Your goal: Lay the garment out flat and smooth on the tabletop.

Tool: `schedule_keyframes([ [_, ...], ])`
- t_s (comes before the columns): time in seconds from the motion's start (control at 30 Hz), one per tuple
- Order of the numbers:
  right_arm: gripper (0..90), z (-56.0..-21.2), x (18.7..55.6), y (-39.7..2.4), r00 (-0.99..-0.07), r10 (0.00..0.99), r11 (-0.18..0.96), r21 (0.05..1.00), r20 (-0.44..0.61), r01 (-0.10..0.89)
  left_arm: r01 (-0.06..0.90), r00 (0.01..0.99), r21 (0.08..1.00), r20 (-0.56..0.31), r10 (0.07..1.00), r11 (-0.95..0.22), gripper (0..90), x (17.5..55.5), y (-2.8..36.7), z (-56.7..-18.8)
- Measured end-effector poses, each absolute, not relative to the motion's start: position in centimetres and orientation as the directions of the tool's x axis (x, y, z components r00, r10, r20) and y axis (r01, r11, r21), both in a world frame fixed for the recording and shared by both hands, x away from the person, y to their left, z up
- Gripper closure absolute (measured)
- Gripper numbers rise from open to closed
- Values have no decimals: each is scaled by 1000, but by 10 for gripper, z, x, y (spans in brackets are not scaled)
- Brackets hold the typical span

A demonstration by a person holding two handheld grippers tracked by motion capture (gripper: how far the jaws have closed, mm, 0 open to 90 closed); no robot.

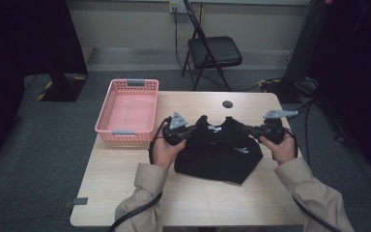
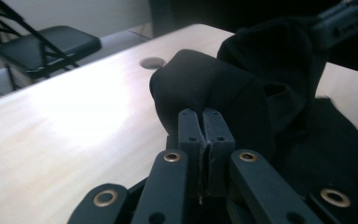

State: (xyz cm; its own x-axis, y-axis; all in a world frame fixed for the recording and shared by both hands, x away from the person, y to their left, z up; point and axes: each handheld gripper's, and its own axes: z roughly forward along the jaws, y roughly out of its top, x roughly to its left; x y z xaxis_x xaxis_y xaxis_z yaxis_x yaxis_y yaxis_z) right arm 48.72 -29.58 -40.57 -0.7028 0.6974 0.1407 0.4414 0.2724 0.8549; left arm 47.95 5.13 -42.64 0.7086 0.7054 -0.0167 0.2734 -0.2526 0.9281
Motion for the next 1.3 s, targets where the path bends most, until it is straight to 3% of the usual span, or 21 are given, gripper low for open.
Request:
schedule_keyframes([
  [0.07,827,-396,507,-294,-642,752,208,870,150,447,258,659,946,-24,752,-195,869,492,51,-421],
  [0.1,767,-391,515,-293,-608,778,159,887,158,434,237,622,957,-19,783,-165,778,498,52,-420],
  [0.13,675,-387,520,-293,-571,806,119,900,159,419,235,594,961,-21,804,-148,618,503,52,-419],
  [0.17,643,-384,523,-292,-536,831,103,906,148,410,247,579,958,-26,815,-145,511,505,52,-419],
  [0.27,415,-383,521,-287,-542,835,149,911,92,384,265,597,946,-11,802,-184,353,504,51,-423],
  [0.4,269,-396,504,-286,-596,801,231,894,50,384,299,621,927,-10,783,-226,257,492,55,-432],
  [0.63,169,-422,466,-290,-642,767,316,862,15,397,315,668,913,-17,744,-261,200,459,61,-444],
  [1.3,146,-461,408,-318,-691,723,384,836,-9,391,327,752,880,-23,659,-343,177,409,65,-482],
])
